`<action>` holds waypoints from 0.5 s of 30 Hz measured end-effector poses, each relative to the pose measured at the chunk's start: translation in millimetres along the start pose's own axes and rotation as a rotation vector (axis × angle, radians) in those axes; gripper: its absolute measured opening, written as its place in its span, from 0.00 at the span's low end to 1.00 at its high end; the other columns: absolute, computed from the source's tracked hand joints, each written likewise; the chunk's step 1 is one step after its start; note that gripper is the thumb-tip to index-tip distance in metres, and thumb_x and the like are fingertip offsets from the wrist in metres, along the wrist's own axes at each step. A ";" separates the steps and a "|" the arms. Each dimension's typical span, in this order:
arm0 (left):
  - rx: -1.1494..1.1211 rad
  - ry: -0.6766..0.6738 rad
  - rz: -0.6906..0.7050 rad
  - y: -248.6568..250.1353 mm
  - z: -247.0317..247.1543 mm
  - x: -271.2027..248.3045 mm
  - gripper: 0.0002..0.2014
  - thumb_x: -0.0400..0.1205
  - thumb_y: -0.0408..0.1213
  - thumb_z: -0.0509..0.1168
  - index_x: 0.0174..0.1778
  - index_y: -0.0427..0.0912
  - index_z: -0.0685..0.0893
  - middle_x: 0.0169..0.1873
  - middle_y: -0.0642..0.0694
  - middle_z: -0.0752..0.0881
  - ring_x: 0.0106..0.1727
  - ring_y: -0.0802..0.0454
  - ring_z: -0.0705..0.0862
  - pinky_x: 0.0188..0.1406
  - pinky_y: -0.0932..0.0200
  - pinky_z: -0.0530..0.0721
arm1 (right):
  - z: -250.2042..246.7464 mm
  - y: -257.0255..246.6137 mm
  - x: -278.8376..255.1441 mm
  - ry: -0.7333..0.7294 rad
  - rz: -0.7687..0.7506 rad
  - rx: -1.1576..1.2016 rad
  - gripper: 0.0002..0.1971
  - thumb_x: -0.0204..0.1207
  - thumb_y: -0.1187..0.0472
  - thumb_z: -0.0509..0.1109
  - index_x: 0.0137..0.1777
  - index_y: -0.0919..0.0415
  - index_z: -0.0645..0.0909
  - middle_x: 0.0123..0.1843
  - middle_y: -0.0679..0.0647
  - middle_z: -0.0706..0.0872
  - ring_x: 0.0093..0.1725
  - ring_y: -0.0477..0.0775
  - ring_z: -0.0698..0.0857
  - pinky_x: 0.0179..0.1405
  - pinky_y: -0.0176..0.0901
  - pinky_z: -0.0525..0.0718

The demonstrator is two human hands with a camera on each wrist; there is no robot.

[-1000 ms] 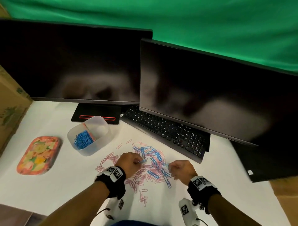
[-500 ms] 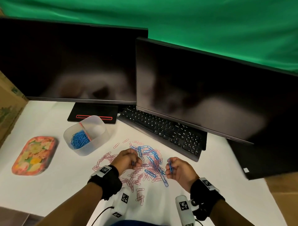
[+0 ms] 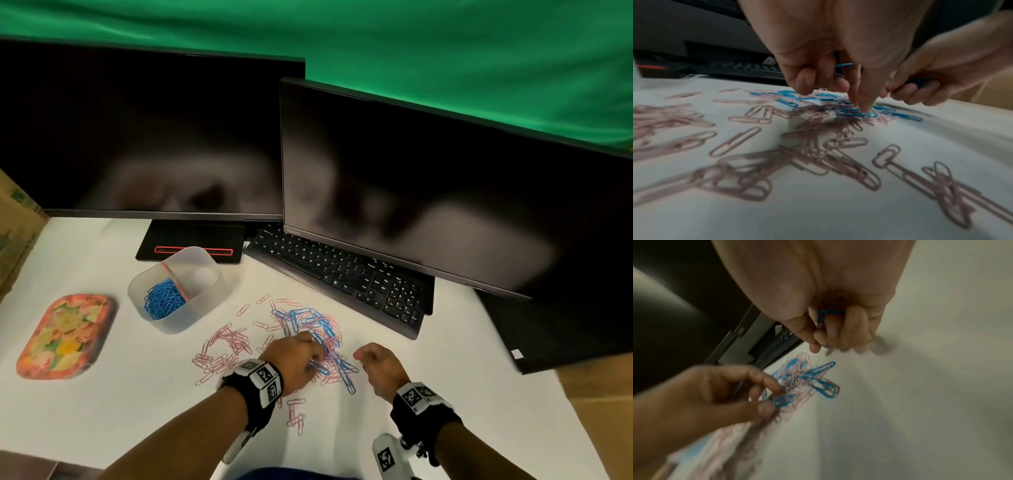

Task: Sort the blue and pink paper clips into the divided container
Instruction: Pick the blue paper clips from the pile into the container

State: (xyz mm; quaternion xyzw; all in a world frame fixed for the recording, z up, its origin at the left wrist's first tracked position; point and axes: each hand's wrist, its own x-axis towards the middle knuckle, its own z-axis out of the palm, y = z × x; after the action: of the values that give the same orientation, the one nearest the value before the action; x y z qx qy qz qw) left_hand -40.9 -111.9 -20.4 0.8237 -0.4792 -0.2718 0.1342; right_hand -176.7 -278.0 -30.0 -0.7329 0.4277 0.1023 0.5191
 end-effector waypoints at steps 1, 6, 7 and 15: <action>0.039 -0.007 0.020 2.1 2.7 0.8 0.11 0.80 0.43 0.63 0.57 0.53 0.82 0.58 0.53 0.78 0.53 0.49 0.85 0.53 0.59 0.82 | 2.3 1.3 0.0 0.018 -0.079 -0.139 0.10 0.82 0.63 0.59 0.44 0.52 0.80 0.38 0.47 0.81 0.36 0.47 0.79 0.32 0.32 0.73; 0.089 0.005 -0.018 1.9 4.6 4.0 0.07 0.81 0.42 0.61 0.50 0.50 0.83 0.54 0.50 0.79 0.49 0.44 0.85 0.47 0.57 0.82 | 10.1 -5.4 -7.3 0.006 -0.206 -0.550 0.09 0.80 0.56 0.64 0.58 0.51 0.78 0.48 0.50 0.86 0.45 0.52 0.82 0.45 0.38 0.78; 0.076 0.013 -0.018 0.1 4.6 3.8 0.06 0.81 0.42 0.61 0.49 0.50 0.83 0.53 0.50 0.79 0.50 0.44 0.85 0.46 0.59 0.80 | 10.6 -5.8 -6.8 0.003 -0.221 -0.591 0.10 0.80 0.56 0.64 0.60 0.51 0.78 0.52 0.51 0.86 0.49 0.53 0.84 0.48 0.39 0.79; -0.224 0.105 -0.170 -12.9 -3.8 -2.7 0.04 0.77 0.38 0.65 0.40 0.50 0.84 0.33 0.59 0.80 0.38 0.57 0.82 0.43 0.62 0.83 | 9.4 -3.0 -1.6 -0.083 -0.246 -0.592 0.03 0.82 0.56 0.61 0.47 0.52 0.72 0.45 0.52 0.82 0.43 0.54 0.80 0.42 0.40 0.77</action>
State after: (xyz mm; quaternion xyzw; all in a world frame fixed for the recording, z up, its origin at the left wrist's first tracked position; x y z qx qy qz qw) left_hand -30.5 -103.3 -22.6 0.8543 -0.3667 -0.2905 0.2264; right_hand -172.7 -268.9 -31.1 -0.8933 0.2662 0.1887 0.3090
